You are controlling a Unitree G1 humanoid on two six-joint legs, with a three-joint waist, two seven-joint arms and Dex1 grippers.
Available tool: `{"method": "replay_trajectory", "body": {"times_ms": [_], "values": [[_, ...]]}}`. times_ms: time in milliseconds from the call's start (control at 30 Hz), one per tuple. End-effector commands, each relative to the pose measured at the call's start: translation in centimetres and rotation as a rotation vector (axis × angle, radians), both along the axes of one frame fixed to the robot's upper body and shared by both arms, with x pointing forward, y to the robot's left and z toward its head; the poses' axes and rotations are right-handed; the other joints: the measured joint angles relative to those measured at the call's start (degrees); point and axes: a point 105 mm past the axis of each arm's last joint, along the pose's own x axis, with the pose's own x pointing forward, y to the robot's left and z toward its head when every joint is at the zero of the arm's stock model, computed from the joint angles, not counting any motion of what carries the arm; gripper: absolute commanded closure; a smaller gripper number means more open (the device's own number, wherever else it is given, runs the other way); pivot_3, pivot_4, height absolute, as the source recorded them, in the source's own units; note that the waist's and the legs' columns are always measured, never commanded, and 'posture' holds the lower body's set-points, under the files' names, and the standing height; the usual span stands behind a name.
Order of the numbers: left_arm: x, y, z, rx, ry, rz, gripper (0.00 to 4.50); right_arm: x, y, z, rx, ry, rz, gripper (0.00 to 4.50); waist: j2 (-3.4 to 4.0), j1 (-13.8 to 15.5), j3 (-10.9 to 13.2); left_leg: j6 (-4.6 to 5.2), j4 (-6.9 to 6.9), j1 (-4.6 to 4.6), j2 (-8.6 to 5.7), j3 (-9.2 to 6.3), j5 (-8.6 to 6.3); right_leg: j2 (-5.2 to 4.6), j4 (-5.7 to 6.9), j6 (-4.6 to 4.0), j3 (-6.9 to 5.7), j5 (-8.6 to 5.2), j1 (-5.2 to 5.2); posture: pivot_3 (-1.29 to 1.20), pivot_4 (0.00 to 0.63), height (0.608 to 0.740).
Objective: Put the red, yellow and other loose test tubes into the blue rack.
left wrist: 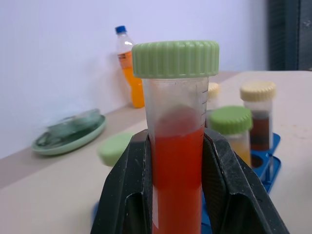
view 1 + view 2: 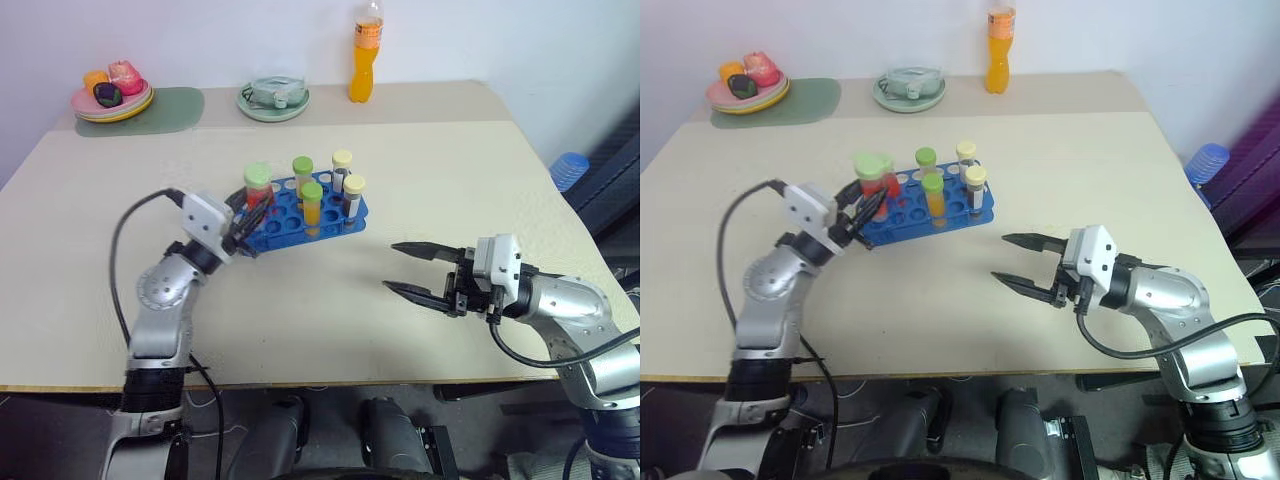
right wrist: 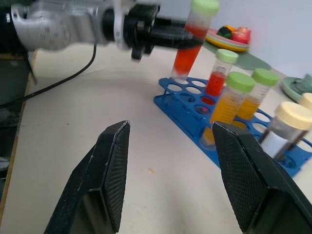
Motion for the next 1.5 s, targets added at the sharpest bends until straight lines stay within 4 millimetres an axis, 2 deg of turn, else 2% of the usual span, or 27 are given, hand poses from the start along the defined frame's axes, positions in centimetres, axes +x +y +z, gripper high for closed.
{"method": "replay_trajectory", "body": {"times_ms": [33, 167, 333, 867, 1233, 1300, 1367, 1467, 1500], "values": [[0.4, -1.1, 0.3, -0.034, -0.045, -0.022, 3.76, -0.5, 0.0, 1.2, 0.001, -0.047, -0.002, 1.77, 0.00, -0.1, 0.0, 0.00, 0.00, 0.00, 0.00, 0.00, 0.00, 0.00, 0.00, 0.00, 0.00, 0.00, 0.00, 0.00, 0.150, 0.740], [1.0, -1.7, -1.2, -0.001, -0.046, -0.011, 3.76, -0.5, 0.0, 1.3, 0.003, -0.053, -0.014, 1.77, 0.01, -0.1, 0.0, 0.01, -0.01, 0.00, 0.00, 0.00, 0.00, 0.01, 0.01, 0.00, 0.00, 0.00, -0.01, 0.00, 0.150, 0.740], [1.1, -2.0, -1.7, 0.002, -0.043, -0.021, 3.76, -0.5, -0.1, 1.6, 0.005, -0.061, -0.025, 1.77, 0.01, 0.0, 0.0, 0.03, 0.01, 0.01, 0.00, 0.00, -0.01, 0.01, 0.00, 0.01, -0.01, 0.00, 0.02, 0.00, 0.150, 0.740], [1.5, 0.1, -3.1, -0.006, -0.001, 0.029, 3.76, -0.1, 0.3, 1.6, 0.017, -0.071, -0.029, 1.77, 0.07, -0.2, -0.1, 0.03, -0.01, 0.05, 0.00, 0.00, -0.01, 0.03, 0.01, 0.01, -0.01, 0.00, 0.02, 0.00, 0.150, 0.740], [1.6, 0.0, -3.5, -0.009, 0.021, 0.005, 3.76, 0.0, 0.4, 1.6, 0.021, -0.071, -0.028, 1.77, 0.20, -0.3, -0.2, 0.03, -0.03, 0.06, 0.01, 0.00, -0.01, 0.04, 0.01, 0.01, 0.00, 0.00, 0.02, 0.00, 0.150, 0.740], [1.3, -0.6, -3.0, -0.052, 0.038, -0.048, 2.70, 0.0, 0.4, 1.6, 0.021, -0.071, -0.028, 1.77, 0.20, -0.2, -0.2, 0.04, -0.03, 0.06, 0.01, 0.00, -0.02, 0.04, 0.01, 0.01, 0.00, 0.00, 0.02, 0.00, 0.150, 0.740], [1.2, -1.1, -2.5, -0.079, 0.041, -0.066, 1.83, 0.0, 0.3, 1.6, 0.021, -0.071, -0.029, 1.77, 0.20, -0.2, -0.2, 0.04, -0.03, 0.06, 0.01, 0.00, -0.02, 0.04, 0.01, 0.01, -0.01, 0.00, 0.02, 0.00, 0.150, 0.740], [1.2, -1.2, -2.0, -0.116, 0.061, -0.067, 0.29, 0.0, 0.3, 1.6, 0.021, -0.072, -0.030, 1.77, 0.18, -0.1, -0.2, 0.04, -0.02, 0.05, 0.01, 0.00, -0.02, 0.04, 0.01, 0.01, -0.01, 0.00, 0.01, 0.00, 0.150, 0.740], [1.2, -1.2, -1.5, -0.131, 0.061, -0.069, 0.10, 0.0, 0.3, 1.5, 0.021, -0.071, -0.030, 1.77, 0.17, -0.1, -0.2, 0.04, -0.02, 0.04, 0.01, 0.00, -0.02, 0.04, 0.01, 0.01, -0.01, 0.00, 0.01, 0.00, 0.150, 0.740]]}}
